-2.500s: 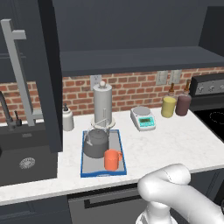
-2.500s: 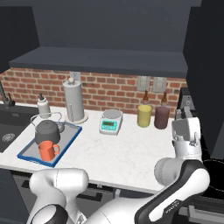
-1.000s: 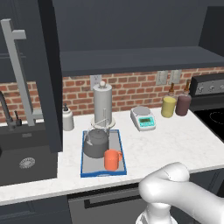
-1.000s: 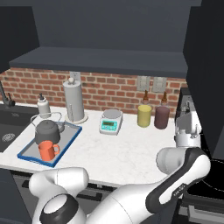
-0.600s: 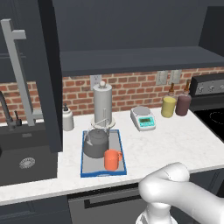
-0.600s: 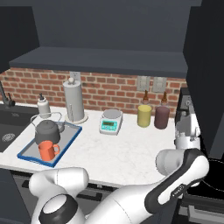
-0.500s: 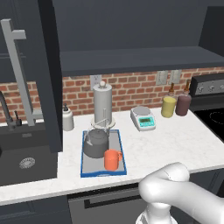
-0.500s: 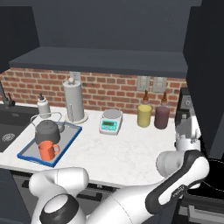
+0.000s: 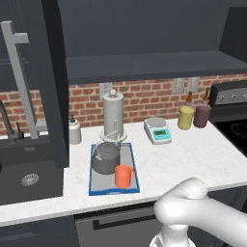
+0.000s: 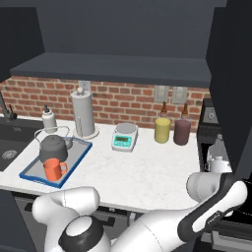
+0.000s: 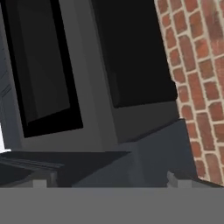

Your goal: Pick the kettle from the counter and place it on the tray. Then pick the mug from the cabinet and place it on the tray. Then close the cabinet doors.

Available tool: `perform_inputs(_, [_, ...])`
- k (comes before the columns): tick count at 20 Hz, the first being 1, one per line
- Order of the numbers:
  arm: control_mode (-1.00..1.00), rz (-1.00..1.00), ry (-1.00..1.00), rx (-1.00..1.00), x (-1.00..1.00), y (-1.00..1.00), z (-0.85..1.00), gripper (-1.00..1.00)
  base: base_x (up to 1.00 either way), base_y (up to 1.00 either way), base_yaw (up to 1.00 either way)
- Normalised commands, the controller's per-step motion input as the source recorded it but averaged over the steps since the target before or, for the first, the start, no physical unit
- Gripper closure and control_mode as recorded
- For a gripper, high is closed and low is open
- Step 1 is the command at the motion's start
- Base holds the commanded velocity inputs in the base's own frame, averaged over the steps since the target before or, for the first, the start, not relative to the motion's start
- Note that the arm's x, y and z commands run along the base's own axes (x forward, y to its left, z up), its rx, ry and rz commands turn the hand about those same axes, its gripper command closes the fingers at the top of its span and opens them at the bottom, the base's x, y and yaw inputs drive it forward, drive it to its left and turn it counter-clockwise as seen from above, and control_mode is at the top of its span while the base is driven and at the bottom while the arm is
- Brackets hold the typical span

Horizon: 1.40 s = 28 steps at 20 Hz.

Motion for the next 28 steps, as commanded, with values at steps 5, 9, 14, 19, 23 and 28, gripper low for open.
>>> perform_inputs(5, [-1.0,0.0,-0.01,0.15,0.05,-0.36,0.05,-1.0,0.0,0.0,0.0])
perform_inputs(9, [-1.0,0.0,-0.06,0.07,0.01,-0.08,0.19,-1.0,0.0,0.0,0.0])
perform_inputs(14, [-1.0,0.0,-0.08,0.08,0.04,-0.01,0.38,-1.0,0.0,0.0,0.0])
perform_inputs(19, [-1.0,0.0,-0.08,0.12,0.0,-0.03,0.54,-1.0,0.0,0.0,0.0])
perform_inputs(23, [-1.0,0.0,-0.08,0.06,0.0,0.0,0.51,-1.0,0.0,0.0,0.0])
perform_inputs(28, [-1.0,0.0,-0.06,0.0,-0.06,0.02,0.5,-1.0,0.0,0.0,0.0])
